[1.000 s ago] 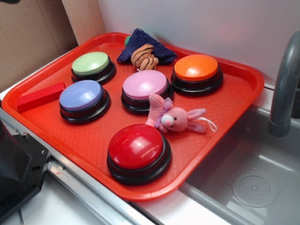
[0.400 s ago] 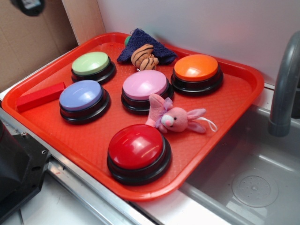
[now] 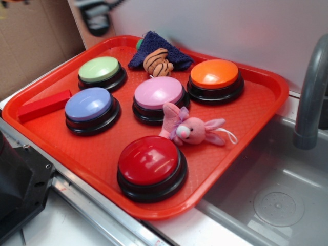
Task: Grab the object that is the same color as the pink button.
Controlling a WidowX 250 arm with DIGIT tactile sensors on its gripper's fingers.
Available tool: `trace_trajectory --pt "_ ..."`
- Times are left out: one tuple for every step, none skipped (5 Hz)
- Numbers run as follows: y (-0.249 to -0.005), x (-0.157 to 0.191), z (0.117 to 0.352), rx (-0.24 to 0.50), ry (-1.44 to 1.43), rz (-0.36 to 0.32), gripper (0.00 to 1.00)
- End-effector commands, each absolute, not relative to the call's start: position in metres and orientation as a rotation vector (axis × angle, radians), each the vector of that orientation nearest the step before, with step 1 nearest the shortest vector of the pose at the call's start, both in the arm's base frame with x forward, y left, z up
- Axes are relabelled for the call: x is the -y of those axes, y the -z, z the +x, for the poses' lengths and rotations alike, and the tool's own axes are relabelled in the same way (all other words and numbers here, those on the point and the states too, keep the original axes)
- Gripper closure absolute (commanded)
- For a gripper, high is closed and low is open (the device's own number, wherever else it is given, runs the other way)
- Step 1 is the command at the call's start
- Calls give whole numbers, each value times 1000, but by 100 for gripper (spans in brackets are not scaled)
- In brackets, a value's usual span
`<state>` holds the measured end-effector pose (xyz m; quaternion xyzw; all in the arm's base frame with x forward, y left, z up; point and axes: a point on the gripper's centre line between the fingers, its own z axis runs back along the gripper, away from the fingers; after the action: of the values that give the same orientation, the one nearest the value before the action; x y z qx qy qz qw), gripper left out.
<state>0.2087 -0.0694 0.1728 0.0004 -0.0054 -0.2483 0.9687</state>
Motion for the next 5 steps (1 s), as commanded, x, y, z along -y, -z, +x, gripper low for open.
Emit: trace_trajectory --pt "-152 113 232 35 728 -26 0" --pt "-123 130 238 23 822 -42 0" --pt "-104 141 242 22 923 -51 0" --pt "-87 150 244 25 1006 -33 0" --pt "-69 154 241 12 1060 -45 0"
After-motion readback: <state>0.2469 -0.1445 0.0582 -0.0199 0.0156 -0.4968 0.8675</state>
